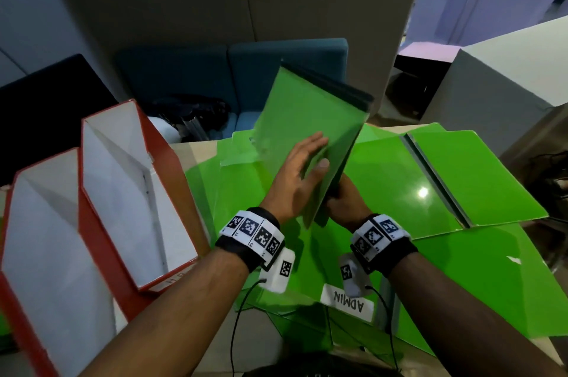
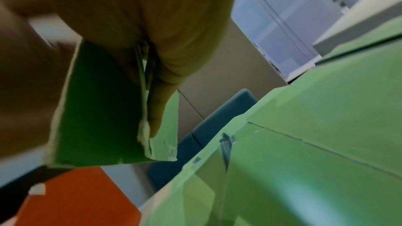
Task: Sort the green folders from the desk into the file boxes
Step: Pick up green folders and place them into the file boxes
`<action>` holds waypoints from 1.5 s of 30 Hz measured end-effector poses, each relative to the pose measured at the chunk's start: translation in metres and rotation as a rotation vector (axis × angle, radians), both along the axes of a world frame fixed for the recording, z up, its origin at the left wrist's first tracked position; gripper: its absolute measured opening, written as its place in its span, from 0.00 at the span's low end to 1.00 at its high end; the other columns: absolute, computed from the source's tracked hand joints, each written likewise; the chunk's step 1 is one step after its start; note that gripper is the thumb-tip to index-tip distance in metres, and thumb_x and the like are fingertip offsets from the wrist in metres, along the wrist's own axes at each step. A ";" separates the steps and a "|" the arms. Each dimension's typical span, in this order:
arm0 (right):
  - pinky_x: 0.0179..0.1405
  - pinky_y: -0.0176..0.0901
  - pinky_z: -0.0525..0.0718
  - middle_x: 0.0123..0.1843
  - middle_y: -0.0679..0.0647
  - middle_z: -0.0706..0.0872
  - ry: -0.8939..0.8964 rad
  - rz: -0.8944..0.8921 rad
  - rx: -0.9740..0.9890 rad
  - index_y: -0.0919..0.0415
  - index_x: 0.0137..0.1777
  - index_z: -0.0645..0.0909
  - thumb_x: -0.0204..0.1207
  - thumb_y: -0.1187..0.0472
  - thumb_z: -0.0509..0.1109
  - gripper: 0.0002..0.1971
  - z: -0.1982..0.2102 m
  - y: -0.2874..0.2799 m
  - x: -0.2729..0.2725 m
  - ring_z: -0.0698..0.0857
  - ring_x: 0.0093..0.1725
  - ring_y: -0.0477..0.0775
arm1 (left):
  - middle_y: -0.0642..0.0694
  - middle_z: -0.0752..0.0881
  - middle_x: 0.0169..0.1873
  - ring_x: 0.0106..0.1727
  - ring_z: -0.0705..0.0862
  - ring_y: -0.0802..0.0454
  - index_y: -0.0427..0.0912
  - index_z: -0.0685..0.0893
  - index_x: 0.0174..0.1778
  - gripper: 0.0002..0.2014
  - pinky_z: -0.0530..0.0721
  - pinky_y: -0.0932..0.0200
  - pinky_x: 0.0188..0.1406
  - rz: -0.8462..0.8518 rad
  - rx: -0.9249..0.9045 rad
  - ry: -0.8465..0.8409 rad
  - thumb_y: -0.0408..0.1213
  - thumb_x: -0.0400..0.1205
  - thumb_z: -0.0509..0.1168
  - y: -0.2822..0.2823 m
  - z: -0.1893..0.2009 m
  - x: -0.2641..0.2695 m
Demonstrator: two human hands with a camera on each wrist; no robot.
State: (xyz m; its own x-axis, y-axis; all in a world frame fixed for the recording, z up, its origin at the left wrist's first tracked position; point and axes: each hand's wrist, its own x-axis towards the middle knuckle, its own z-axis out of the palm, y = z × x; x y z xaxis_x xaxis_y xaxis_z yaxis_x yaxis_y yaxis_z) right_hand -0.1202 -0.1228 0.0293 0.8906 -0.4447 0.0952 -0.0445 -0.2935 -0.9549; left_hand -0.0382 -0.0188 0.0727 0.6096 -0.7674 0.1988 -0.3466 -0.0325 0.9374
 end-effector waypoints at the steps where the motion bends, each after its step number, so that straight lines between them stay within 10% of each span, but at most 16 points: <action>1: 0.29 0.36 0.80 0.33 0.46 0.85 -0.017 -0.005 0.047 0.65 0.47 0.79 0.69 0.80 0.64 0.12 0.002 0.001 0.000 0.83 0.30 0.34 | 0.52 0.68 0.78 0.78 0.68 0.60 0.49 0.71 0.77 0.24 0.68 0.52 0.79 0.063 0.068 -0.044 0.50 0.84 0.61 0.002 -0.005 0.006; 4: 0.49 0.40 0.84 0.53 0.53 0.88 -0.058 0.103 -0.205 0.61 0.63 0.80 0.74 0.73 0.64 0.18 0.014 0.006 -0.001 0.82 0.48 0.31 | 0.55 0.79 0.68 0.72 0.75 0.53 0.52 0.75 0.72 0.19 0.75 0.44 0.73 0.249 0.106 0.246 0.52 0.86 0.58 0.014 -0.008 0.016; 8: 0.73 0.50 0.70 0.84 0.47 0.59 0.098 0.306 -0.648 0.41 0.83 0.52 0.68 0.84 0.56 0.49 0.008 -0.001 0.004 0.63 0.80 0.52 | 0.50 0.88 0.54 0.60 0.86 0.43 0.36 0.73 0.74 0.32 0.85 0.56 0.50 0.285 -0.134 0.785 0.54 0.89 0.36 0.045 0.034 0.024; 12: 0.70 0.65 0.75 0.80 0.58 0.68 0.089 0.332 -1.011 0.45 0.81 0.56 0.61 0.82 0.53 0.49 0.006 -0.018 0.013 0.72 0.76 0.65 | 0.52 0.91 0.35 0.36 0.90 0.55 0.44 0.79 0.52 0.25 0.87 0.64 0.29 0.339 -0.287 0.703 0.55 0.88 0.41 0.077 0.069 0.041; 15: 0.75 0.65 0.70 0.83 0.52 0.62 0.160 0.501 -1.146 0.40 0.82 0.49 0.66 0.81 0.66 0.53 0.001 -0.020 0.029 0.67 0.79 0.59 | 0.54 0.87 0.45 0.50 0.86 0.48 0.46 0.77 0.50 0.03 0.82 0.65 0.37 0.513 -0.084 0.481 0.33 0.87 0.61 0.096 0.060 0.052; 18: 0.81 0.53 0.58 0.85 0.39 0.45 0.275 0.635 -0.983 0.34 0.81 0.44 0.72 0.71 0.68 0.49 0.000 -0.017 0.037 0.54 0.82 0.45 | 0.45 0.81 0.48 0.52 0.80 0.49 0.46 0.75 0.53 0.07 0.79 0.61 0.45 0.571 -0.016 0.407 0.30 0.84 0.64 0.111 0.039 0.057; 21: 0.80 0.55 0.61 0.84 0.35 0.51 0.264 0.601 -0.672 0.37 0.79 0.62 0.75 0.60 0.69 0.35 -0.001 -0.014 0.044 0.58 0.81 0.44 | 0.44 0.80 0.50 0.51 0.80 0.52 0.51 0.74 0.51 0.10 0.78 0.61 0.49 0.584 -0.045 0.351 0.30 0.84 0.65 0.120 0.037 0.051; 25: 0.81 0.55 0.59 0.85 0.50 0.56 0.202 0.244 -0.521 0.51 0.82 0.60 0.81 0.50 0.64 0.30 0.002 -0.010 0.068 0.57 0.83 0.51 | 0.57 0.83 0.50 0.53 0.81 0.63 0.56 0.75 0.52 0.15 0.78 0.64 0.53 0.590 -0.082 0.364 0.28 0.83 0.65 0.130 0.038 0.046; 31: 0.81 0.57 0.58 0.84 0.62 0.56 0.250 0.090 -0.154 0.60 0.84 0.50 0.82 0.43 0.60 0.37 0.017 -0.001 0.111 0.57 0.83 0.59 | 0.53 0.83 0.54 0.61 0.81 0.52 0.54 0.75 0.55 0.17 0.76 0.52 0.67 0.564 -0.023 0.449 0.26 0.82 0.65 0.135 0.033 0.029; 37: 0.73 0.57 0.68 0.70 0.60 0.74 0.059 -0.112 -0.297 0.57 0.78 0.67 0.81 0.42 0.61 0.29 0.050 0.021 0.141 0.70 0.71 0.59 | 0.47 0.81 0.39 0.46 0.83 0.49 0.27 0.80 0.57 0.26 0.83 0.60 0.46 0.588 0.049 0.513 0.42 0.69 0.75 0.161 0.015 0.008; 41: 0.65 0.49 0.70 0.62 0.57 0.76 -0.039 -0.097 -0.450 0.54 0.77 0.67 0.82 0.40 0.58 0.29 0.076 0.054 0.158 0.71 0.64 0.56 | 0.54 0.84 0.33 0.44 0.86 0.52 0.48 0.85 0.35 0.11 0.84 0.59 0.49 0.643 -0.120 0.390 0.52 0.74 0.72 0.193 0.056 0.010; 45: 0.67 0.47 0.68 0.66 0.57 0.73 -0.063 0.059 -0.442 0.53 0.82 0.61 0.82 0.41 0.58 0.31 0.100 0.104 0.180 0.69 0.68 0.54 | 0.44 0.76 0.36 0.44 0.79 0.59 0.44 0.77 0.45 0.08 0.79 0.68 0.49 1.061 -0.333 0.247 0.46 0.83 0.64 0.229 0.100 0.025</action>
